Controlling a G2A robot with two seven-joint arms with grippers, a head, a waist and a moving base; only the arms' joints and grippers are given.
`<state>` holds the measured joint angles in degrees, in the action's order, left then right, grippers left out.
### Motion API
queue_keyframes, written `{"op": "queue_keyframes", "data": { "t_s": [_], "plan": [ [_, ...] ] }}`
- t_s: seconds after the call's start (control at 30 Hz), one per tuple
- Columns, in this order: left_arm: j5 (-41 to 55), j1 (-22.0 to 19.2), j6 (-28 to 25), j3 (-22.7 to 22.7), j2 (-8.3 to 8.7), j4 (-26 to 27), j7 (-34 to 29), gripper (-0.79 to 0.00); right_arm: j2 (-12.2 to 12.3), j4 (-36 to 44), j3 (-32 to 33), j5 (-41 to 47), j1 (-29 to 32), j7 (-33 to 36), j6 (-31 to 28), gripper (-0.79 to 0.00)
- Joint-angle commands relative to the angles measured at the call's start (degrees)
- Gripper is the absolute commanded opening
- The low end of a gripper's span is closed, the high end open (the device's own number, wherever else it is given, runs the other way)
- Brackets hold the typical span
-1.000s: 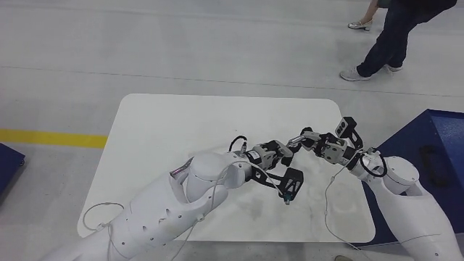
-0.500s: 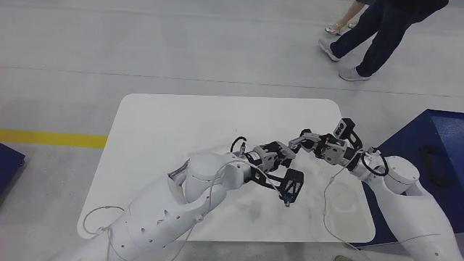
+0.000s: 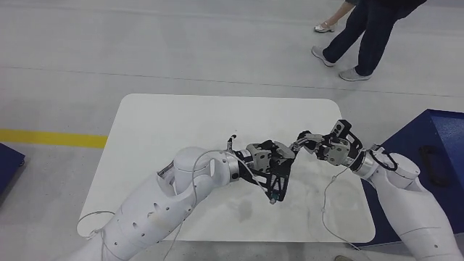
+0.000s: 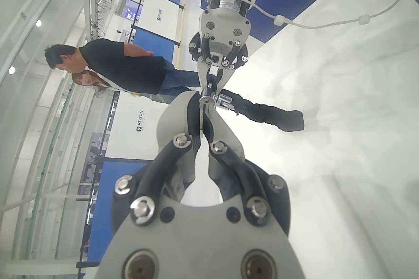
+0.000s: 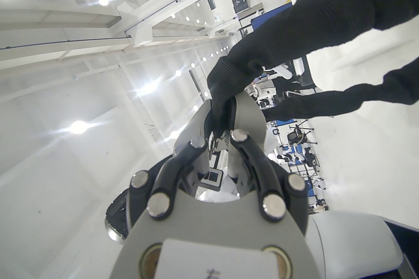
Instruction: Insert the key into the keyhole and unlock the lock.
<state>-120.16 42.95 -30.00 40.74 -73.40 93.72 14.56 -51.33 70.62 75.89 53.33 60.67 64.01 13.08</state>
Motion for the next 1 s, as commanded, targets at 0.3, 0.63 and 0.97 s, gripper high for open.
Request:
{"op": "queue_keyframes", "data": {
  "t_s": [0.3,0.63,0.97],
  "plan": [
    [-0.1,-0.4,-0.6,-0.1,-0.35,-1.9,3.5,-0.785,-0.4,-2.1,-0.9,-0.3,-1.7,2.3,1.7,-0.785],
    [-0.2,-0.8,-1.0,-0.3,-0.91,-2.9,2.8,-0.785,-0.6,-2.3,-0.9,-1.1,-1.6,3.4,0.1,-0.785],
    [-0.8,-0.6,-1.3,0.0,-1.15,-2.9,2.4,-0.785,-0.8,-2.0,-0.7,-1.6,-1.5,3.5,-0.5,-0.785]
  ]
}}
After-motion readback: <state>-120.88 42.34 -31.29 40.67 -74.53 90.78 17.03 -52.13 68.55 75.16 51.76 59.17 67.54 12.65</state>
